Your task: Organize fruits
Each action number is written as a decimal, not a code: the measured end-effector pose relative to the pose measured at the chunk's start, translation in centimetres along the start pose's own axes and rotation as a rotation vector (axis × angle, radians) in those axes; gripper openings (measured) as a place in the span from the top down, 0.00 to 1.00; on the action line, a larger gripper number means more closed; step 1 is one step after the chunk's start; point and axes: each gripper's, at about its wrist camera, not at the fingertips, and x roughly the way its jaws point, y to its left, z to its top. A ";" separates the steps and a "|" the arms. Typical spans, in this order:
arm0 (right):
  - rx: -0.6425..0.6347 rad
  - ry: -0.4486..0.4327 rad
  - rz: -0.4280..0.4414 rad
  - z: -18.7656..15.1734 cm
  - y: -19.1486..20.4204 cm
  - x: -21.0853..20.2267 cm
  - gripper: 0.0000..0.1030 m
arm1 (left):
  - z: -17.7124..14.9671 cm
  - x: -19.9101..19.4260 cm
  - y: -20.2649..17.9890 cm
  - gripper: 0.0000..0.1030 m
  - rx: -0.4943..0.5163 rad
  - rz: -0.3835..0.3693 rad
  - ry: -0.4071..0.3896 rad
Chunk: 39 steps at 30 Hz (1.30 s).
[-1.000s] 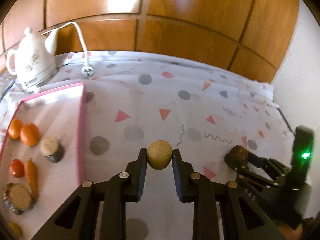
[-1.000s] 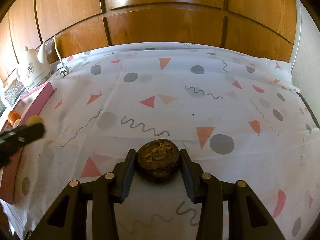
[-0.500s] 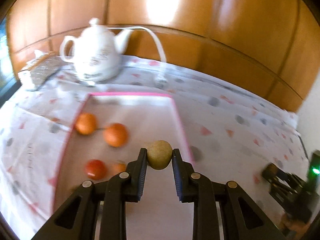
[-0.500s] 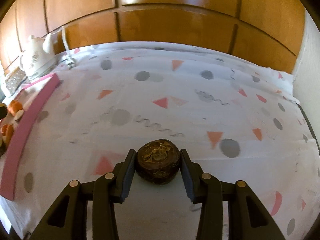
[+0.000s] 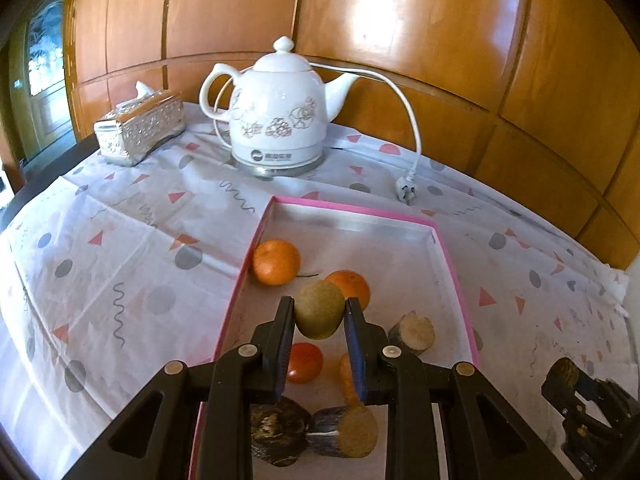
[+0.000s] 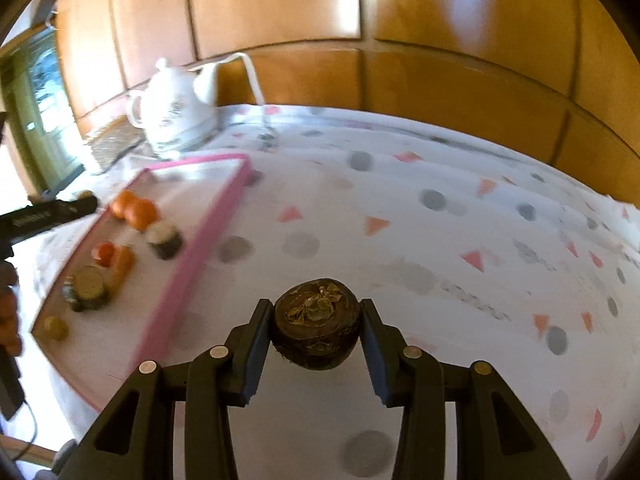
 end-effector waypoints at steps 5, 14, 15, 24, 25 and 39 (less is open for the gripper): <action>-0.056 -0.019 0.076 1.5 3.3 -0.3 0.58 | -0.1 -0.5 0.6 0.74 -0.013 -0.004 -0.009; -0.137 0.011 0.173 3.4 8.6 1.6 0.58 | -0.1 -1.9 1.7 0.56 -0.048 -0.008 -0.029; -0.145 0.026 0.186 3.7 9.2 2.2 0.58 | -0.1 -2.1 1.7 0.54 -0.050 -0.008 -0.031; -0.165 0.083 0.212 4.2 11.6 4.6 0.53 | -0.8 -4.0 2.7 0.42 -0.066 0.022 -0.057; -0.165 0.074 0.215 4.2 11.7 4.4 0.48 | -0.9 -4.2 2.8 0.41 -0.066 0.026 -0.060; -0.066 -0.058 0.090 1.8 10.5 -0.6 0.46 | -3.4 -8.0 2.5 0.06 -0.036 0.080 -0.127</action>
